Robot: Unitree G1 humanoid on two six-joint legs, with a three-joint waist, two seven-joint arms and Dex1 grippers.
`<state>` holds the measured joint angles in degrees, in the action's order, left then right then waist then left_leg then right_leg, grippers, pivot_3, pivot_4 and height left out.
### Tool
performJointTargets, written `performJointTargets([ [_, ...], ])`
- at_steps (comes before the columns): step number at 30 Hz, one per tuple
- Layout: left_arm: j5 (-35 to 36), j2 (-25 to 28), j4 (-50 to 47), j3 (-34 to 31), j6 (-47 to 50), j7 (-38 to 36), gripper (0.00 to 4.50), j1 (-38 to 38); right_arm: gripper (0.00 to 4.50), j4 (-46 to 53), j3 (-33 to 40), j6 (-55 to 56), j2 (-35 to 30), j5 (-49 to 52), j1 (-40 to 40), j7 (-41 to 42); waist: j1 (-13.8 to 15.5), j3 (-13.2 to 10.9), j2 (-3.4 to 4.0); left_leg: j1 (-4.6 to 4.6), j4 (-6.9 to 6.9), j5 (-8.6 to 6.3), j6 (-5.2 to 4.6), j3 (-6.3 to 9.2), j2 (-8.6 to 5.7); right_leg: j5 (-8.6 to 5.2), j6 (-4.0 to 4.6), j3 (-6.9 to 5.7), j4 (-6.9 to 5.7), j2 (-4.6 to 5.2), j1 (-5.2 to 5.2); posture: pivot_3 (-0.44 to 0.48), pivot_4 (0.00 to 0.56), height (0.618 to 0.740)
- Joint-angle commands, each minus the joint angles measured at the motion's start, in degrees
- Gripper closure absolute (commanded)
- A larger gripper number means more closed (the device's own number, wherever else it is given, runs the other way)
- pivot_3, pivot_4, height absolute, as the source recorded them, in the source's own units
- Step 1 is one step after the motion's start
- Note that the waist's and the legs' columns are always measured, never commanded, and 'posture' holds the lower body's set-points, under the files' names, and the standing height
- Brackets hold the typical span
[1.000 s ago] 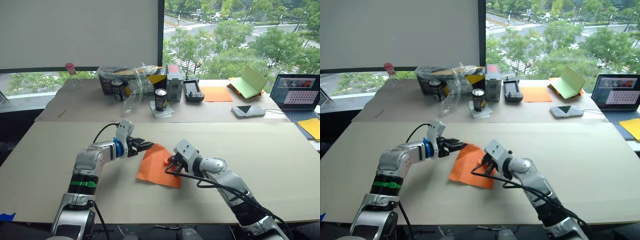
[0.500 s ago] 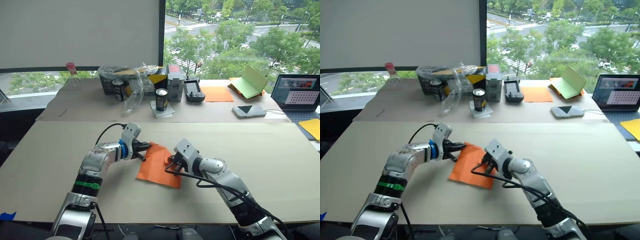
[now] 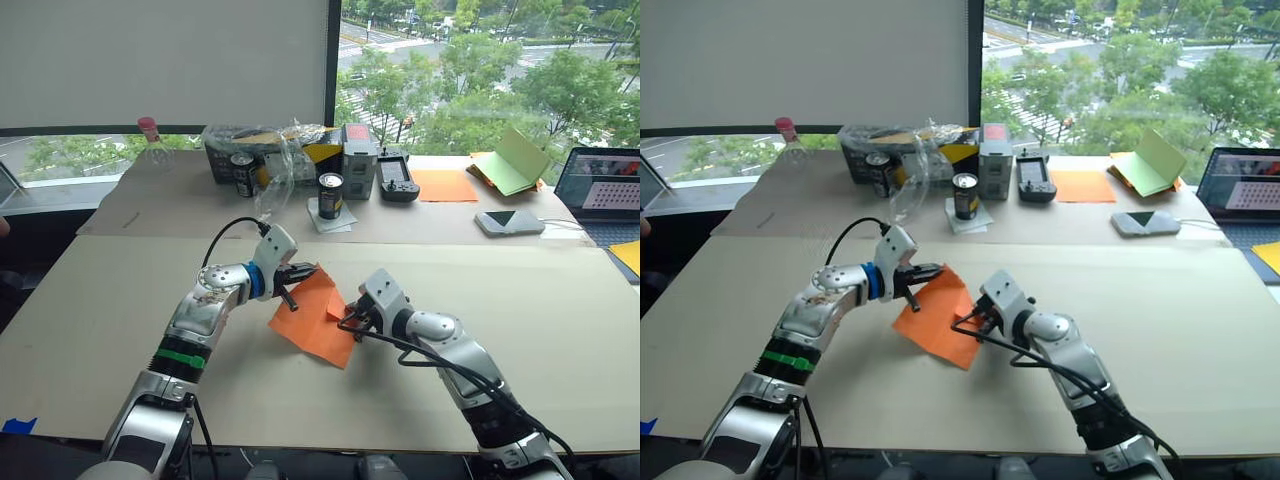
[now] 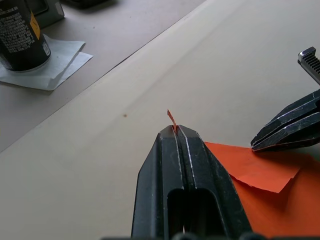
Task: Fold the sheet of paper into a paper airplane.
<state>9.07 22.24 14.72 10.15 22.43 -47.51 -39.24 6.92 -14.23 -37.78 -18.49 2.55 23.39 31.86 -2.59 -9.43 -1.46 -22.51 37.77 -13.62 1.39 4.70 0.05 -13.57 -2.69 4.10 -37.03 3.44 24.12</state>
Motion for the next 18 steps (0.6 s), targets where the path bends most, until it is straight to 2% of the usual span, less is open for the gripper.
performJointTargets([
  [1,-0.6,-0.1,-2.7,0.9,-2.1,-0.9,4.46,1.1,4.50,2.8,1.3,-1.8,1.1,1.4,-0.8,-0.9,-0.1,0.0,0.00,0.00,0.00,0.00,0.00,0.00,0.00,0.00,0.00,0.00,0.00,0.00,0.00,0.000,0.150,0.732],
  [9,-3.3,1.1,-7.6,5.4,-3.8,-3.3,4.46,6.2,4.50,3.6,1.0,-3.6,1.3,1.6,-3.2,-2.5,0.1,0.0,0.00,0.04,0.01,0.00,0.00,0.00,0.00,0.00,0.00,0.00,-0.01,0.00,-0.05,0.000,0.150,0.732],
  [18,-6.7,3.0,-4.7,7.2,-7.5,-4.0,4.46,8.1,4.50,2.9,1.6,-1.4,1.4,2.1,-1.5,-1.6,0.1,0.0,0.00,0.09,0.02,0.01,-0.01,0.00,0.00,0.00,0.00,0.00,-0.05,-0.01,-0.09,0.000,0.150,0.732],
])
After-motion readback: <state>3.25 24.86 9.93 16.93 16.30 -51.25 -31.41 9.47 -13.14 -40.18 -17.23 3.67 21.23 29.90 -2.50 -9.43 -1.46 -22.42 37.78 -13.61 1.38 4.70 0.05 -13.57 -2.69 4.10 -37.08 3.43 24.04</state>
